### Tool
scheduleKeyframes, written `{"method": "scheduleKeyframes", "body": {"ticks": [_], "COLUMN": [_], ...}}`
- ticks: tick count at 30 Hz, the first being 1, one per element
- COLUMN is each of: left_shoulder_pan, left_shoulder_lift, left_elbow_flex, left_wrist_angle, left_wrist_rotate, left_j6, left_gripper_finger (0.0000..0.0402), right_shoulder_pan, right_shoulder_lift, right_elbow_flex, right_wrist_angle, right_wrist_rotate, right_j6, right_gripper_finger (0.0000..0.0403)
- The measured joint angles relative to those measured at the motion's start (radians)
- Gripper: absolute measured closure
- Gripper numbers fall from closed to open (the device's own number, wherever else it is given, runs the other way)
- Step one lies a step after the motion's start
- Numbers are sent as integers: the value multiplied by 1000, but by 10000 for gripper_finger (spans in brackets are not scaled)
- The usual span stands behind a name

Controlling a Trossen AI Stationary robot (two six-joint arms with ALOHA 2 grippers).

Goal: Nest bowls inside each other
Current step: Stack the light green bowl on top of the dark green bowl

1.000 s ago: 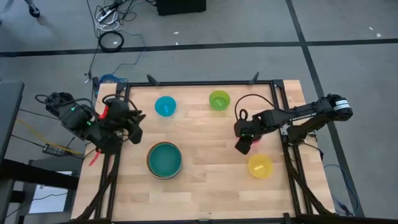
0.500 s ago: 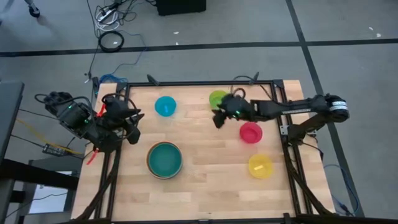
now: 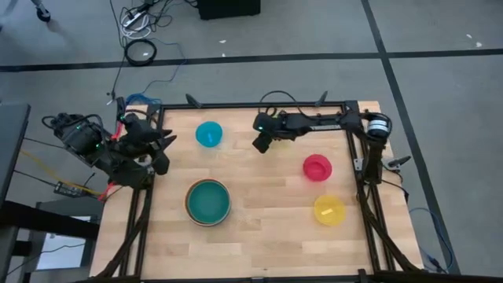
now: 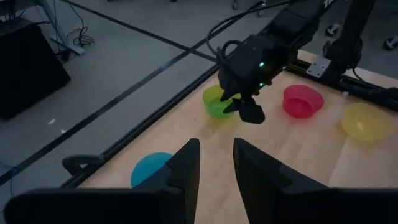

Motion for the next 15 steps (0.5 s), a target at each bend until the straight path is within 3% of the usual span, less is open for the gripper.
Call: {"method": "scheduleKeyframes", "body": {"ticks": [7,15], "left_shoulder_pan": [0,-1], "left_shoulder_lift": [-5,-6], "left_elbow_flex": [0,0], "left_wrist_angle": [0,0], "left_wrist_rotate": [-7,-6], "left_j6": [9,9], "left_gripper_finger": [296,296], "right_shoulder_pan": [-31,-79], "right_shoulder_lift": [48,48], "right_elbow_flex": [75,75], "right_wrist_angle": [-89,-144], "right_wrist_rotate": [15,-171], "right_j6": [6,93], "right_gripper_finger": [234,235]}}
